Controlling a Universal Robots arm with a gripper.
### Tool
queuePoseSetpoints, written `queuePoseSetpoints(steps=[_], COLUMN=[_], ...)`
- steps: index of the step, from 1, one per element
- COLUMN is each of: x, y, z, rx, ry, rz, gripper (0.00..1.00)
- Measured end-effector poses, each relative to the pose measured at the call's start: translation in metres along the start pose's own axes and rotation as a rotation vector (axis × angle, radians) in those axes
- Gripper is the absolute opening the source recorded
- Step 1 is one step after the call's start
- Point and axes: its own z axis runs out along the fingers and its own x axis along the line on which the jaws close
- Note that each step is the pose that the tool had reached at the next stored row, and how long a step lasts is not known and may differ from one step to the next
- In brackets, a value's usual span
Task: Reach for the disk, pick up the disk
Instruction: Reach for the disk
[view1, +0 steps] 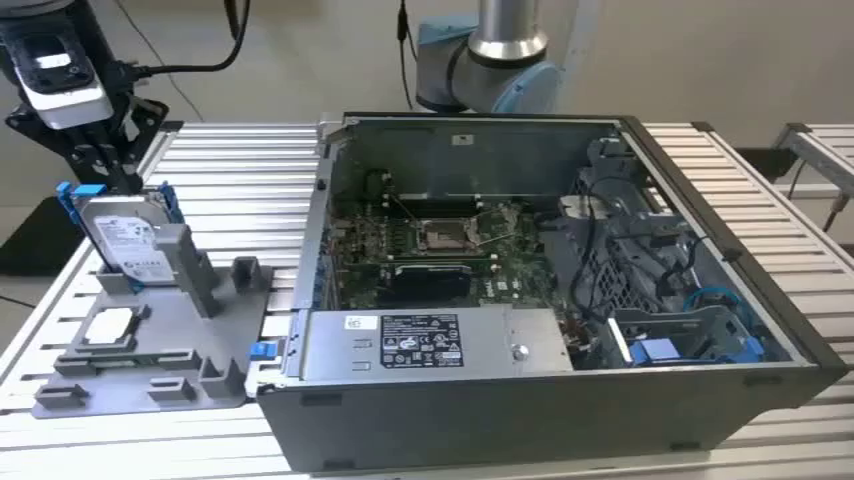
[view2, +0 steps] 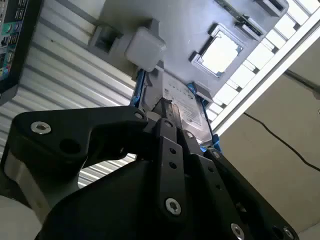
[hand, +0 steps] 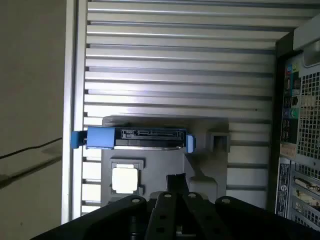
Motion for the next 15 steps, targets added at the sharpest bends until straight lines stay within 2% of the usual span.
queuePoseSetpoints(steps=[13, 15], x=[0.0001, 0.0021], y=[0.0002, 0.0024], z=[0.0, 0.0001], rx=[0.0, 0.0001], ry=[0.0, 0.0001], rz=[0.0, 0.0], gripper=[0.0, 0.0])
